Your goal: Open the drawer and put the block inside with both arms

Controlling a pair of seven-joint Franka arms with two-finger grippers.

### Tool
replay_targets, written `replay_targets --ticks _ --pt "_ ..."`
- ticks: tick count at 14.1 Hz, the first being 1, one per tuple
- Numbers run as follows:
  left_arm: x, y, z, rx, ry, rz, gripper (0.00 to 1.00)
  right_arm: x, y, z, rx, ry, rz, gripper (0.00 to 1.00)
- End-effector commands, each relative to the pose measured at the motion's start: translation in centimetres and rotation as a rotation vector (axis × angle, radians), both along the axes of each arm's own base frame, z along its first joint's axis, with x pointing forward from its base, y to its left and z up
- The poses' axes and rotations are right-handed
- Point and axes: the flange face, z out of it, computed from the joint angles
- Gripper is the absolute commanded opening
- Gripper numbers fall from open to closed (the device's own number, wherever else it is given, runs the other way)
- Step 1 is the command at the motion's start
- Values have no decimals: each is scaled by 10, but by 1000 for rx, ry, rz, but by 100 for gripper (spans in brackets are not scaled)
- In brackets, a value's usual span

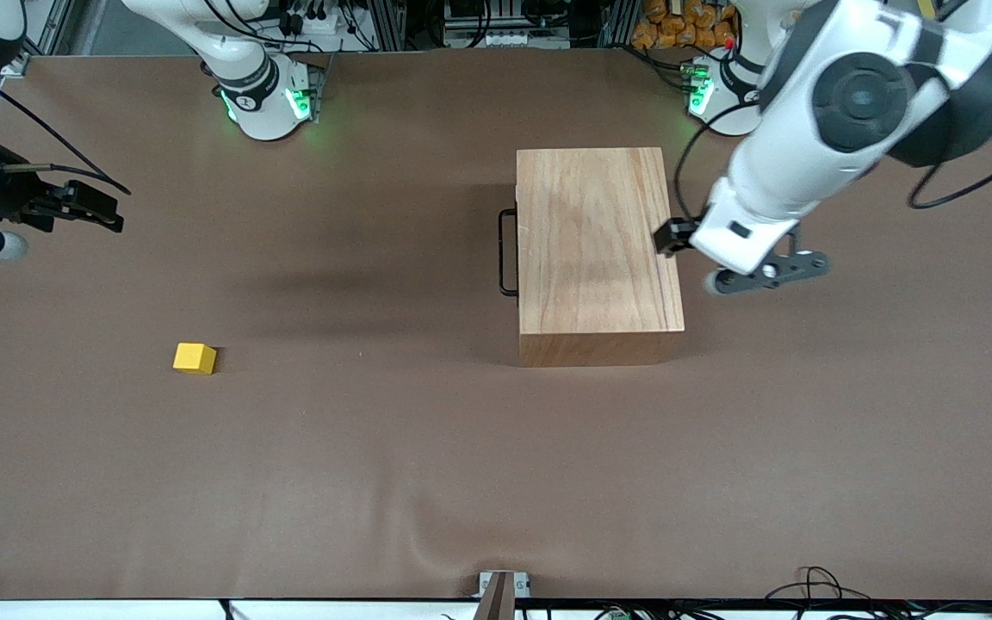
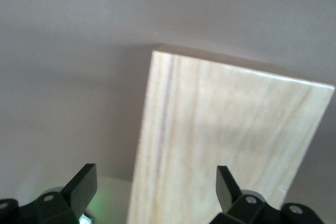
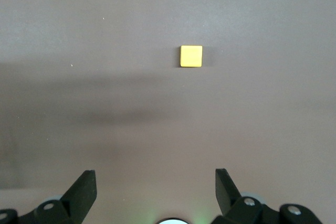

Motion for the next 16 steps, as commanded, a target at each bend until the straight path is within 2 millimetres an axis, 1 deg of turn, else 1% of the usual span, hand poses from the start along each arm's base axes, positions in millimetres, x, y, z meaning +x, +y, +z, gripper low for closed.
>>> replay_targets --ticks 1,2,3,5,6,7,8,9,10,11,12,14,15,16 --pt "-9 -39 -5 -20 7 40 100 -2 -2 -13 -3 -1 -2 100" --pt "-11 -54 -12 -27 21 52 100 -1 -3 -16 -3 -4 -4 100" --pt "-14 -74 -16 -37 30 68 100 0 -3 -20 -3 -5 -4 100" --pt "-20 -124 -30 -46 43 136 100 2 -7 -39 -2 -13 -9 100" --pt "-22 -142 -34 -58 39 150 100 3 -8 -46 -3 -19 -11 100" --pt "-21 -153 -40 -70 27 164 100 3 -9 -54 -3 -24 -13 100" --pt "-27 -168 -48 -77 17 150 100 4 -8 -58 -3 -30 -12 100" --pt "-32 -185 -63 -78 4 126 100 4 -9 -61 -3 -30 -14 100" --pt "-45 -207 -78 -63 -22 87 100 4 -9 -62 -3 -28 -14 100" --pt "-53 -225 -90 -38 -65 58 100 4 -10 -62 -3 -28 -15 100" --pt "-55 -233 -97 -41 -91 56 100 4 -11 -64 -3 -25 -17 100" --pt "-65 -258 -124 -57 -93 26 100 5 -16 -67 -3 -21 -26 100" --pt "-69 -266 -123 -66 -104 19 100 6 -16 -68 -3 -19 -26 100" --pt "-72 -272 -126 -62 -111 12 100 6 -16 -68 -2 -19 -24 100"
